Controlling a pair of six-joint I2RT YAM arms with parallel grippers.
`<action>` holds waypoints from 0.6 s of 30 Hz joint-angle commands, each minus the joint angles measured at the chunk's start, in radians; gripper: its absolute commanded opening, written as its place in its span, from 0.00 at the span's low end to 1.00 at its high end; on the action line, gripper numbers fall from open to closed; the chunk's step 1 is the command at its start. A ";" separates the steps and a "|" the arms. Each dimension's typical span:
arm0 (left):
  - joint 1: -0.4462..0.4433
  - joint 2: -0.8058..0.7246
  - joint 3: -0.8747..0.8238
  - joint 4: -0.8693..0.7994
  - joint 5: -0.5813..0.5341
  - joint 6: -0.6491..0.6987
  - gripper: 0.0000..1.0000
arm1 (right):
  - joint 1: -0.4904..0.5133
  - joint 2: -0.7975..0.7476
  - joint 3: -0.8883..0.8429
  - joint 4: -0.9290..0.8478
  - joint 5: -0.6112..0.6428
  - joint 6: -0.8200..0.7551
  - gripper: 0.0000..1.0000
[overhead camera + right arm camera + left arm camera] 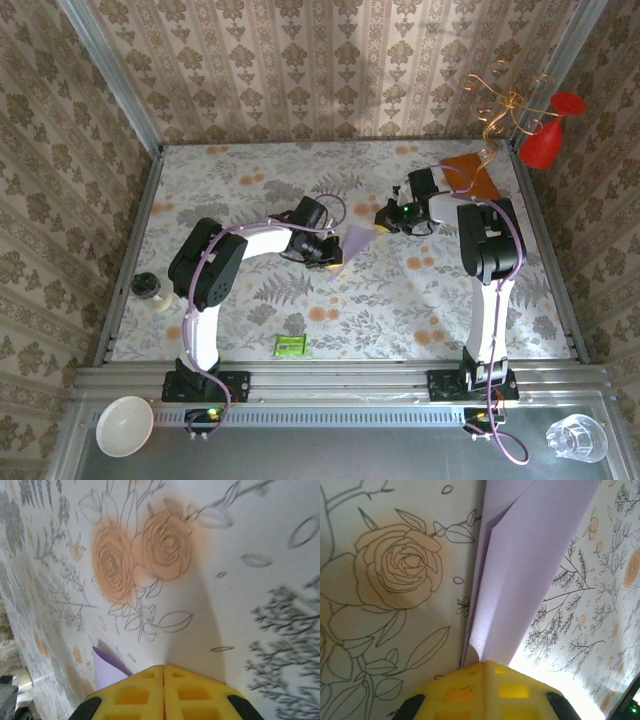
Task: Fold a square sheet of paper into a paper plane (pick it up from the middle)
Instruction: Fold the wing for the fifth time at the center of the table.
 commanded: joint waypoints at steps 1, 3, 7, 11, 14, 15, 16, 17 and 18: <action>-0.003 0.048 -0.033 -0.173 -0.060 -0.001 0.00 | -0.004 -0.021 0.007 -0.018 0.130 0.017 0.12; -0.004 0.046 -0.023 -0.178 -0.063 0.000 0.00 | 0.009 -0.093 -0.025 -0.019 0.157 0.030 0.13; -0.004 0.038 0.002 -0.177 -0.062 -0.001 0.00 | 0.052 -0.264 -0.123 -0.009 0.250 0.066 0.19; -0.007 0.038 0.030 -0.178 -0.055 -0.004 0.00 | 0.088 -0.361 -0.217 0.020 0.260 0.104 0.22; -0.010 0.034 0.039 -0.174 -0.049 -0.009 0.00 | 0.117 -0.331 -0.238 0.062 0.117 0.128 0.18; -0.009 0.032 0.040 -0.173 -0.045 -0.011 0.00 | 0.129 -0.314 -0.232 0.059 0.089 0.128 0.16; -0.011 0.033 0.041 -0.172 -0.043 -0.012 0.00 | 0.144 -0.292 -0.223 0.055 0.069 0.125 0.14; -0.012 0.030 0.041 -0.171 -0.040 -0.013 0.00 | 0.159 -0.273 -0.215 0.054 0.056 0.121 0.13; -0.012 0.028 0.040 -0.171 -0.040 -0.014 0.00 | 0.169 -0.258 -0.206 0.054 0.047 0.116 0.13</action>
